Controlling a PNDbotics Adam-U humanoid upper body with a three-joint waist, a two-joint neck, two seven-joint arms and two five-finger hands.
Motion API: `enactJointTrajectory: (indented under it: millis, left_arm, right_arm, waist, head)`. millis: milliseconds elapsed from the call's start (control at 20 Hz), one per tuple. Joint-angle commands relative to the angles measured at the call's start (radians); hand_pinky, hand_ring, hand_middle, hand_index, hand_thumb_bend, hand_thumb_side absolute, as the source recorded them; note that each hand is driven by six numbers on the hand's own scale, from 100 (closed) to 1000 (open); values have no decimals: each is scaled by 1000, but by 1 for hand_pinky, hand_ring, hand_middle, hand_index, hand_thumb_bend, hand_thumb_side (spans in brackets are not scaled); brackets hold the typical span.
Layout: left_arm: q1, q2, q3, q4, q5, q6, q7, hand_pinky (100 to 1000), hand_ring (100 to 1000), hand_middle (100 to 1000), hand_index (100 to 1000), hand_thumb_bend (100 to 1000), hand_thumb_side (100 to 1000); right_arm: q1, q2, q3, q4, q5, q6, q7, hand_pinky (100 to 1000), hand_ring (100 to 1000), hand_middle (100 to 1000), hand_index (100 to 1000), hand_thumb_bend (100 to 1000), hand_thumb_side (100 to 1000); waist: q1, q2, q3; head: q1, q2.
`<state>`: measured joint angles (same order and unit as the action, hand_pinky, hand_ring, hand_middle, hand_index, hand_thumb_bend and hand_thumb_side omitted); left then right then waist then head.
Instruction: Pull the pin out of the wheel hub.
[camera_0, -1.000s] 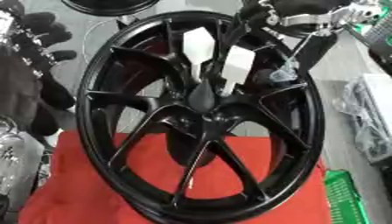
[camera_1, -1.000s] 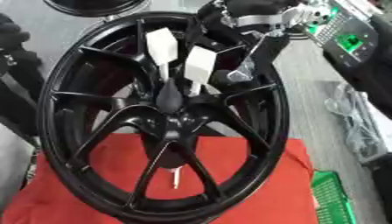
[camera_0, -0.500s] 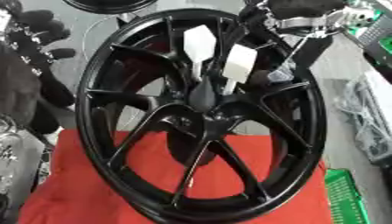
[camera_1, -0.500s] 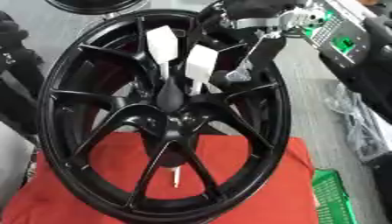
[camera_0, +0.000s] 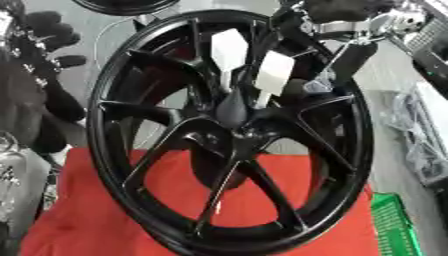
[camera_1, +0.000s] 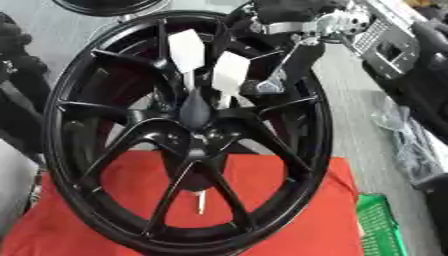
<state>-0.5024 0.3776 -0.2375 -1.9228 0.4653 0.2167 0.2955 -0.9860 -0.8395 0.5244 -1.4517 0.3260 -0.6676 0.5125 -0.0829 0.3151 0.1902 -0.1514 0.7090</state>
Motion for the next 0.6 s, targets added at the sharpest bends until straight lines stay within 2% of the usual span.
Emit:
enactJointTrajectory:
  millis: [50, 150, 600]
  left_arm:
    - [-15, 6, -1, -14, -1, 1, -2, 687, 750, 619, 692, 135, 741]
    - [-15, 6, -1, -13, -1, 2, -2, 687, 750, 619, 692, 133, 745]
    - [-18, 4, -1, -12, -1, 1, -1, 687, 749, 618, 692, 136, 738]
  right_arm:
    - [-22, -16, -9, -9, -13, -106, 119, 856, 799, 765, 812, 226, 520]
    - [-23, -15, -8, -8, -16, -103, 124, 856, 798, 765, 813, 201, 502]
    - [-29, -11, -5, -4, -18, -93, 156, 855, 792, 745, 798, 201, 486]
  waist:
    - [3, -19, 1]
    - [2, -19, 2]
    - [-3, -20, 6]
  head:
    - [-3, -12]
    - [-2, -13]
    - [-3, -14]
